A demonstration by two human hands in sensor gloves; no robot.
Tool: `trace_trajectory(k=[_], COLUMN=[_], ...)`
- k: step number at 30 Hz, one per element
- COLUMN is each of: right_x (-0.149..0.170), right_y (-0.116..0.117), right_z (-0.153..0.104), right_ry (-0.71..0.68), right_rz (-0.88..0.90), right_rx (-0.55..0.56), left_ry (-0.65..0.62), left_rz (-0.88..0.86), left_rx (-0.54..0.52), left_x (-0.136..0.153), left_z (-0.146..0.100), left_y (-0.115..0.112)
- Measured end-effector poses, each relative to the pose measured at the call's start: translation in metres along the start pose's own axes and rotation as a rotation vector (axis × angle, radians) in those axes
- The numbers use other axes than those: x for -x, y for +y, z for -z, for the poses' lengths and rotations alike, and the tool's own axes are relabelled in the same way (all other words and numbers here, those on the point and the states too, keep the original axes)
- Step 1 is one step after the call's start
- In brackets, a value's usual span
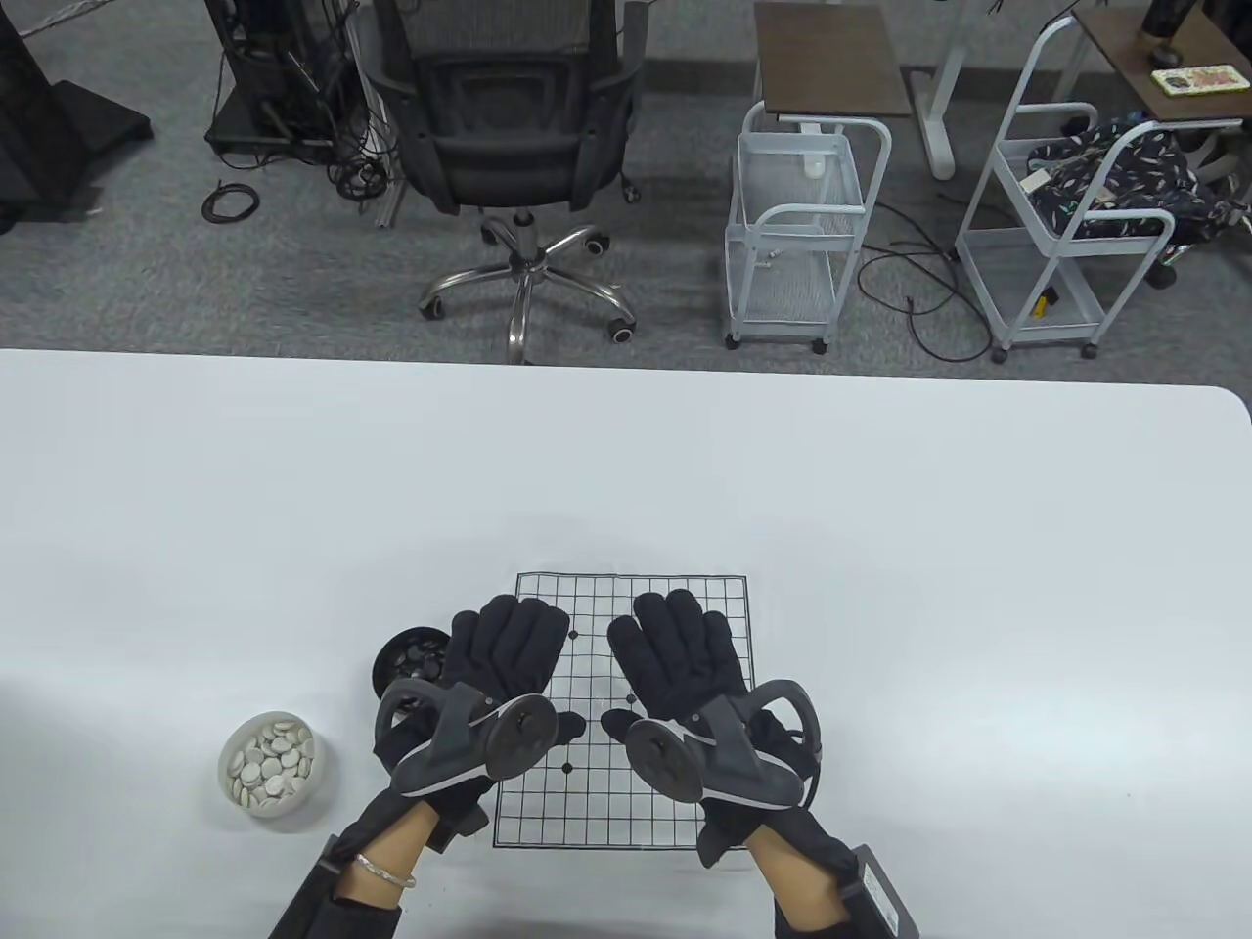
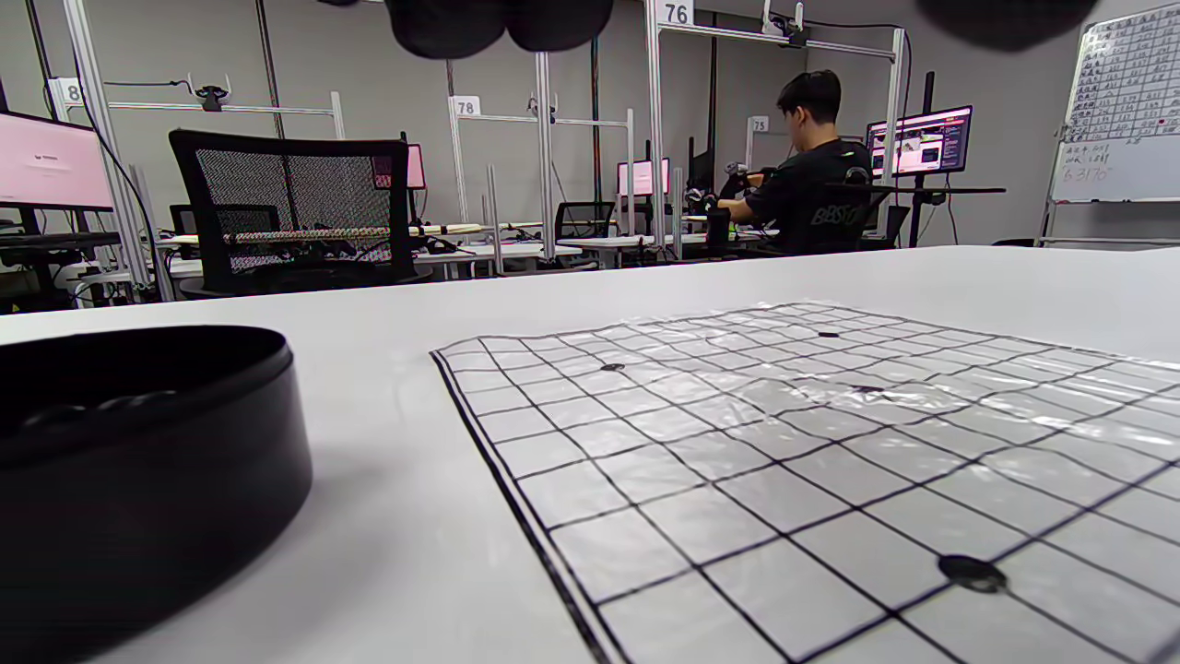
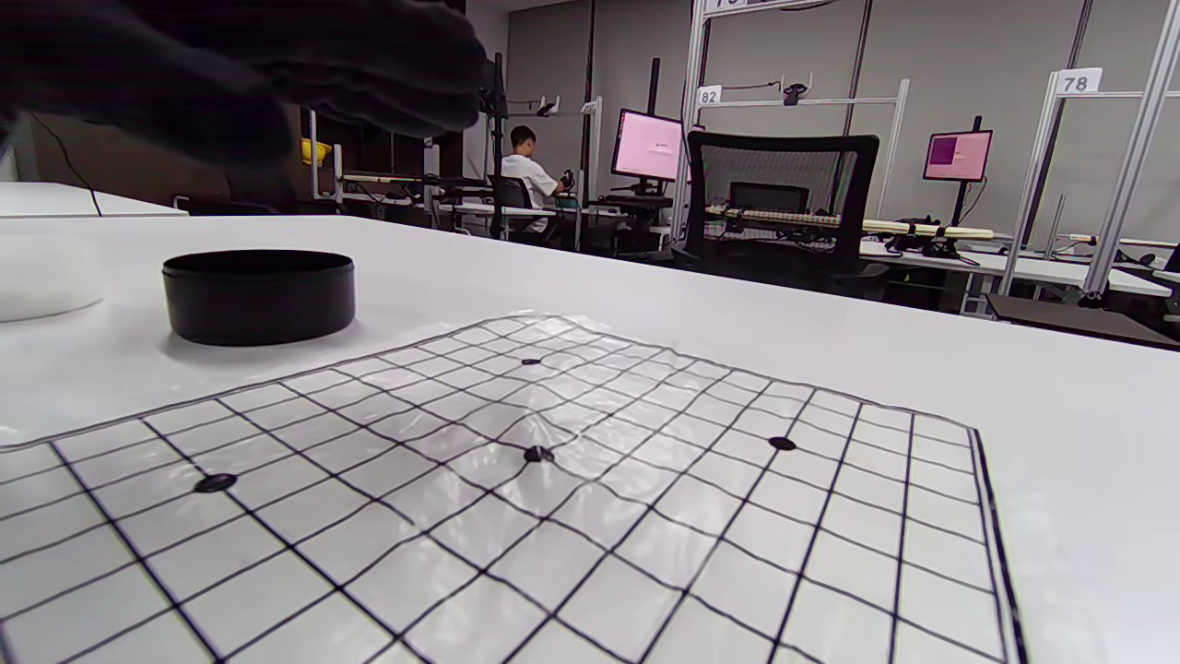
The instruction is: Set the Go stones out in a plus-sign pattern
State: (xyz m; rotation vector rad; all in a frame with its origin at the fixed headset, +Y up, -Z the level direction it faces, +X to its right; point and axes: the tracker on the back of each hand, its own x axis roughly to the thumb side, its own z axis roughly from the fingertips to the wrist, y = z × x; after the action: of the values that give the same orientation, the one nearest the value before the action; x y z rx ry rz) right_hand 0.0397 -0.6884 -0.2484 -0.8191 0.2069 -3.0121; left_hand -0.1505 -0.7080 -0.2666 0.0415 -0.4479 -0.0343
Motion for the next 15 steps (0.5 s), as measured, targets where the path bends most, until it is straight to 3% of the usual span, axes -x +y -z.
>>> trace_trajectory(k=[15], right_x=[0.0001], right_y=[0.0008], right_z=[0.0017], right_ry=[-0.011], right_rz=[0.008], right_rx=[-0.012], left_ry=[0.028], left_rz=[0.029], left_rx=[0.0], left_x=[0.0044], left_z=[0.0009], left_y=[0.0049])
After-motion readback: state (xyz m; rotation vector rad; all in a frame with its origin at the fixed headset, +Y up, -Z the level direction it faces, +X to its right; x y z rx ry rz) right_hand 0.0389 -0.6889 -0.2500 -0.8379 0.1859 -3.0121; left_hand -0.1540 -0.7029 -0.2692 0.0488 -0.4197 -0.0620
